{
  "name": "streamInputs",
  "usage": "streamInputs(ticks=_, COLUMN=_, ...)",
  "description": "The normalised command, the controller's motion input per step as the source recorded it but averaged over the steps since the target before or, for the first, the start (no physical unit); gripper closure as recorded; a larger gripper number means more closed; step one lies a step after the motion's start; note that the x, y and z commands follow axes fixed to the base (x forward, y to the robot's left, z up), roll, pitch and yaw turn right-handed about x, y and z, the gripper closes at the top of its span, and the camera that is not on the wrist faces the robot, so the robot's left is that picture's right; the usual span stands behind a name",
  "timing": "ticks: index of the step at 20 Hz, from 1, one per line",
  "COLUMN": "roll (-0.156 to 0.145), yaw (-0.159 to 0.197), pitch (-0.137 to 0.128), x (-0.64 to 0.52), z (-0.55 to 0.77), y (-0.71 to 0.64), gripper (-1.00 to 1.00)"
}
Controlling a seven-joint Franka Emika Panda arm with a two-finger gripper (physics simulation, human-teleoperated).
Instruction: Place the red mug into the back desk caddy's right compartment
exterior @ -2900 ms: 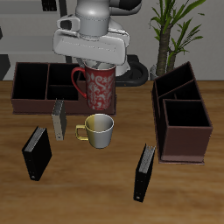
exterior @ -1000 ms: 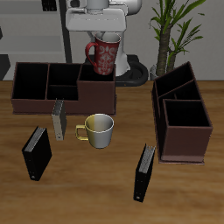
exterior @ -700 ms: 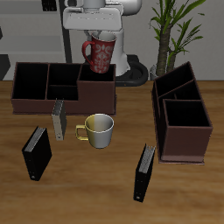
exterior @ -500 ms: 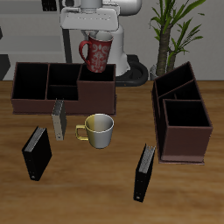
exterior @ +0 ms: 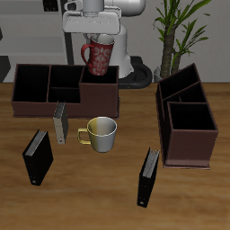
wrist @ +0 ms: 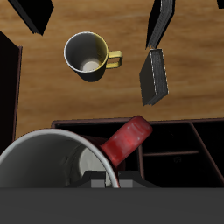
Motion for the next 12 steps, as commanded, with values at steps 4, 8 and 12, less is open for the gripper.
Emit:
streamInputs(ticks=4, roll=-0.043, yaw=0.027, pitch=0.029, x=0.04, z=-0.18, y=-0.19, gripper=1.0)
streamInputs(ticks=8, roll=-0.031, yaw=0.038, pitch=0.027, x=0.09, z=-0.21, y=-0.05, gripper=1.0)
streamInputs(ticks=12, roll=-0.006, yaw=0.036, pitch=0.016, x=0.12, z=-0.16, y=0.05, gripper=1.0)
